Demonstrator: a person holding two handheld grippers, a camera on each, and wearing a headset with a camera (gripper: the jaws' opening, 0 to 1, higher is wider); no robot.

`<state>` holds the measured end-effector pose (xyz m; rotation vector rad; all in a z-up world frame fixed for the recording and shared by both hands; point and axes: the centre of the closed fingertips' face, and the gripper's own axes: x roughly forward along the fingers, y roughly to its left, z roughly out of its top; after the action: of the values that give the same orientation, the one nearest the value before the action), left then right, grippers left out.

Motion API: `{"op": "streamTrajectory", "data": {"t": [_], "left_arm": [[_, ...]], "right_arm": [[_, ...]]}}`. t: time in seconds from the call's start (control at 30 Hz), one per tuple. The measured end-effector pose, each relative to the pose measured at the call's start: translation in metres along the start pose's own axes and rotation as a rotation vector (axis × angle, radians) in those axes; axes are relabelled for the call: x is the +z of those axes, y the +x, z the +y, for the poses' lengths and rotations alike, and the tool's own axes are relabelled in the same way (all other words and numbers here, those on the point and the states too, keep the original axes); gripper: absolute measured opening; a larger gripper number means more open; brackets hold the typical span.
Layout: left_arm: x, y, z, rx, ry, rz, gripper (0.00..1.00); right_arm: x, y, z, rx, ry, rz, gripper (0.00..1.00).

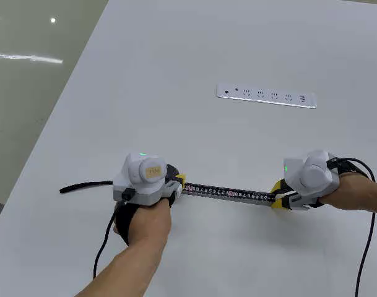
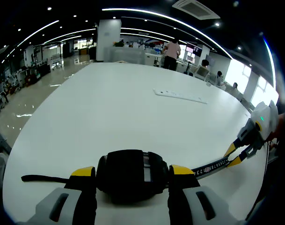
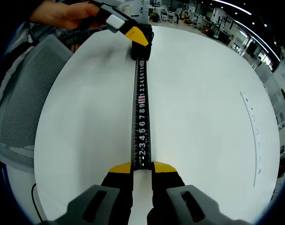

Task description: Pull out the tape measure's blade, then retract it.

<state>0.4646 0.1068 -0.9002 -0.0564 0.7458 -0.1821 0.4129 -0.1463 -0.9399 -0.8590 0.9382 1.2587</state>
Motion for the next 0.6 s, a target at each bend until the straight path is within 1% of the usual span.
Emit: {"op": "streamTrajectory", "data": {"t": [0.23, 0.6], "left_arm": [[0.000, 0.000, -0.001, -0.001, -0.001, 0.000, 0.58], [0.000, 0.000, -0.001, -0.004, -0.001, 0.002, 0.58]], "right_arm": [[0.002, 0.001, 0.000, -0.003, 0.000, -0.002, 0.14], [0.013, 0.005, -0.002, -0.011, -0.002, -0.013, 0.14]]}}
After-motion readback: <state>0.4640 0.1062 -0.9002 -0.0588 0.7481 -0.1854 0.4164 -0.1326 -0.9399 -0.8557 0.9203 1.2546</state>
